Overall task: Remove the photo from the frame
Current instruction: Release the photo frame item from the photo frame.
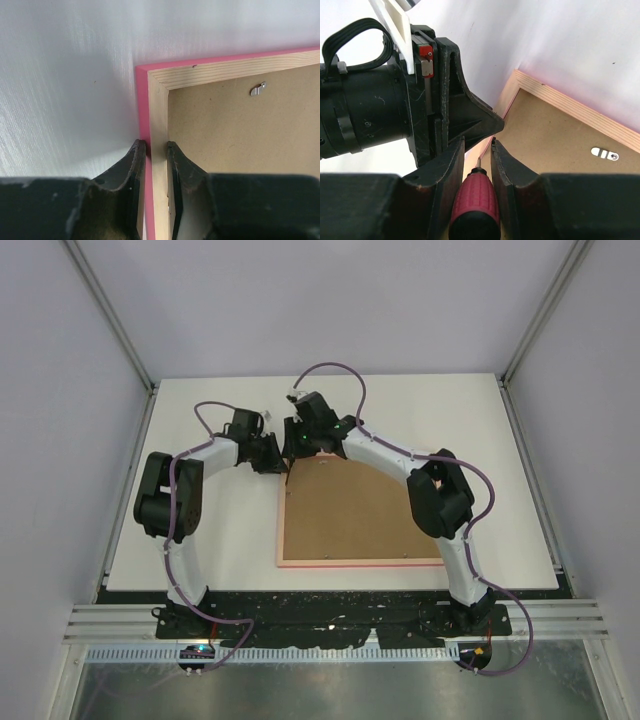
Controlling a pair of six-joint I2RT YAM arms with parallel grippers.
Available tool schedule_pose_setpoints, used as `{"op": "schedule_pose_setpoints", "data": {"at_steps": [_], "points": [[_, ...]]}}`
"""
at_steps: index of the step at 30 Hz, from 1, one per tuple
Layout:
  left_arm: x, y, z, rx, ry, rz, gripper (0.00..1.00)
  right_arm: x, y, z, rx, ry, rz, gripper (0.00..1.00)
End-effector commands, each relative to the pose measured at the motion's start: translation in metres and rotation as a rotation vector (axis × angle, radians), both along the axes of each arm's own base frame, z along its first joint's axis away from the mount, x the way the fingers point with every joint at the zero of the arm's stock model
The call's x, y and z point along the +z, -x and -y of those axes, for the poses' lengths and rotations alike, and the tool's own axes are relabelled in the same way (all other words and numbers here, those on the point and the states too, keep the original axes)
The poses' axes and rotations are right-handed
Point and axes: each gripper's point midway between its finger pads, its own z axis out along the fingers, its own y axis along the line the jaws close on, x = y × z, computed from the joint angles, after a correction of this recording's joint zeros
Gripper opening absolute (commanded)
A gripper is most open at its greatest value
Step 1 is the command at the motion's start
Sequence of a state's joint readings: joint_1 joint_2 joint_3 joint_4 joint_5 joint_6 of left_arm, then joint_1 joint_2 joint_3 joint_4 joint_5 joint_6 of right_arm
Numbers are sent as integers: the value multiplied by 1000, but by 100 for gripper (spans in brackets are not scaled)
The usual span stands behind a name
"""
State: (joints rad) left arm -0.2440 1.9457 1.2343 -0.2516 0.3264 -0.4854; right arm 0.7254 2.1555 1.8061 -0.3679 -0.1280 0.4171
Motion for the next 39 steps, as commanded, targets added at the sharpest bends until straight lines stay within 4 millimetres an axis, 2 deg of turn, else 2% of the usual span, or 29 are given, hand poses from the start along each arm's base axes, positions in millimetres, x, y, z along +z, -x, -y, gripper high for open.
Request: {"op": "schedule_pose_setpoints", "data": {"at_steps": [1,14,25,39], "points": [[-3,3,-12,9,-70,6,22,4,-3,-6,6,-6,38,8],[-3,2,-14,14,-77,11,21,11,4,-4,55,-3,67,8],[-4,3,-14,15,-82,13,20,32,12,-9,94,-56,70,8],[-3,2,-16,21,-86,14,20,44,7,-3,91,-39,118,8]]}}
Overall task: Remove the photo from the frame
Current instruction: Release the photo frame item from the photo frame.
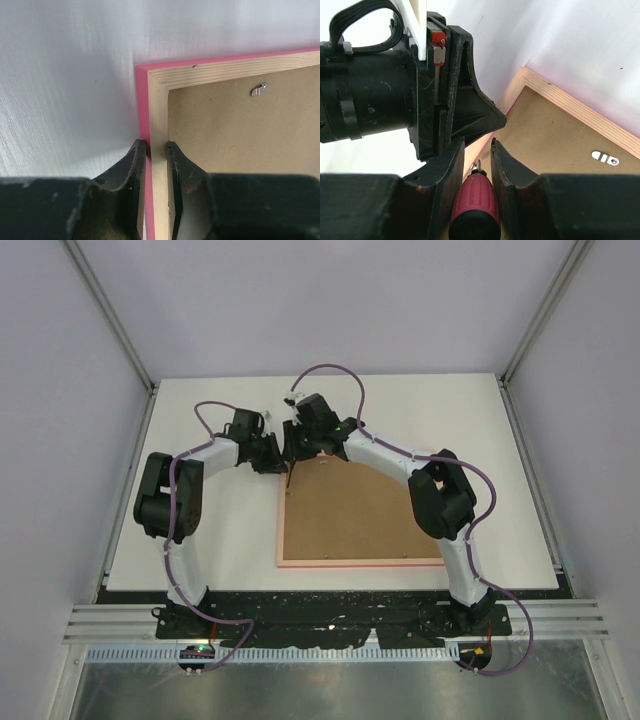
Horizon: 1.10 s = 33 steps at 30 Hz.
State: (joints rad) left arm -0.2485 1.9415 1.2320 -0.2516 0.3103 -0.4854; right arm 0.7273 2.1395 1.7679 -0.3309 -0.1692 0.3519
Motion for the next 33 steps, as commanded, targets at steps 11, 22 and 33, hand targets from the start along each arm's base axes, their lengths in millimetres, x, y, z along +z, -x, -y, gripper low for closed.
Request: {"op": "schedule_pose_setpoints", "data": {"at_steps": [11,22,33], "points": [[-4,3,-16,16,-75,7,20,27,-5,-1,-18,-34,40,8],[-4,3,-16,17,-74,5,20,13,-6,-2,-27,-19,14,8],[-3,2,-16,16,-74,7,20,2,-4,-8,-21,-22,-25,8]]}}
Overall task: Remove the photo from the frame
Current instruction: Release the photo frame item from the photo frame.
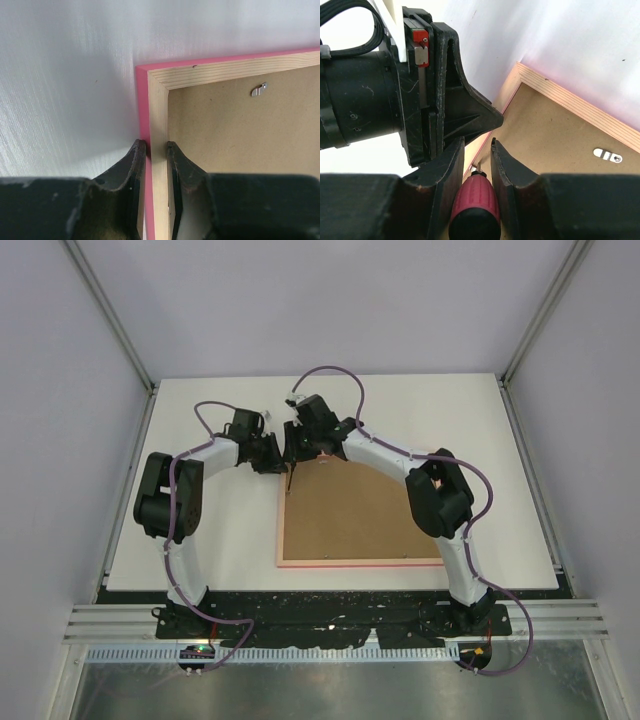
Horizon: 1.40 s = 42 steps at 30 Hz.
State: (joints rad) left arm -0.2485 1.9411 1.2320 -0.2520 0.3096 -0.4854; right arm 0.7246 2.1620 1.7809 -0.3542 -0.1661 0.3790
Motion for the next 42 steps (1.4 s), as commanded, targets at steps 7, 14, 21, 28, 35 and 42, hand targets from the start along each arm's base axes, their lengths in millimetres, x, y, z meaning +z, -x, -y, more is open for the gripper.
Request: {"op": "schedule_pose_setpoints", "data": {"at_steps": [7,14,21,28,35,42], "points": [[-4,3,-15,15,-71,3,20,17,-5,-9,-7,-34,22,8],[-4,4,-15,16,-71,1,20,24,-5,-9,-2,-40,37,8],[-4,3,-17,19,-75,2,20,11,8,-16,55,-55,-9,8],[-4,3,-17,18,-76,3,20,15,14,-17,100,-58,0,8],[-3,3,-17,20,-74,3,20,19,17,-14,127,-54,26,8],[-4,2,-18,23,-73,2,20,22,25,-16,176,-70,22,8]]}}
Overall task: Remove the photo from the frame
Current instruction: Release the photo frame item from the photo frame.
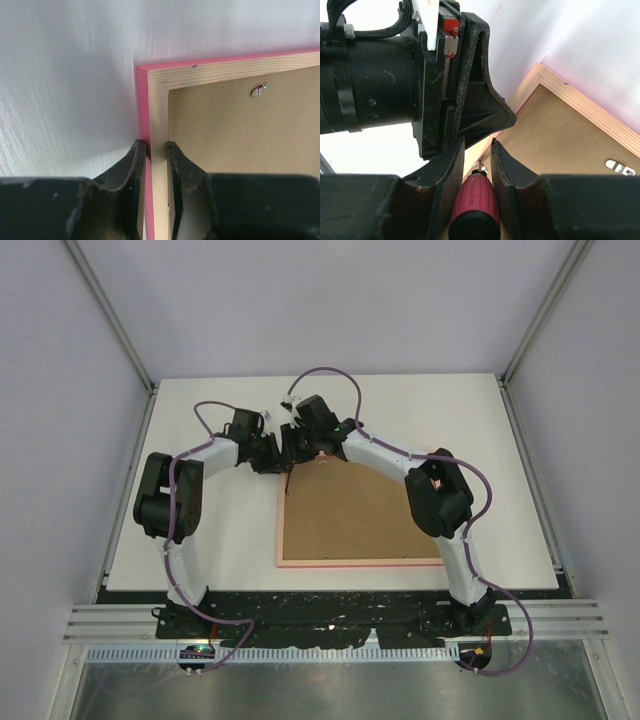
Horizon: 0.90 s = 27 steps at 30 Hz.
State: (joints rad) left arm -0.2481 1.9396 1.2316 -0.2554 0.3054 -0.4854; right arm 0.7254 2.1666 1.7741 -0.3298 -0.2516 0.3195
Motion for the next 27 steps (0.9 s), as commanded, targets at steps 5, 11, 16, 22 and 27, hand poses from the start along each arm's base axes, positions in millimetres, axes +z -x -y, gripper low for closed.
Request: {"op": "schedule_pose_setpoints", "data": {"at_steps": [5,11,16,22,27], "points": [[-4,2,-18,23,-69,2,20,19,18,-7,85,-43,0,8],[-4,2,-18,22,-70,3,20,18,21,-8,100,-43,-8,8],[-4,2,-18,24,-69,0,20,18,22,-7,110,-37,-3,8],[-4,2,-18,23,-69,0,18,20,24,-6,125,-36,6,8],[-3,1,-19,26,-69,2,10,21,27,-7,149,-42,4,8]]}}
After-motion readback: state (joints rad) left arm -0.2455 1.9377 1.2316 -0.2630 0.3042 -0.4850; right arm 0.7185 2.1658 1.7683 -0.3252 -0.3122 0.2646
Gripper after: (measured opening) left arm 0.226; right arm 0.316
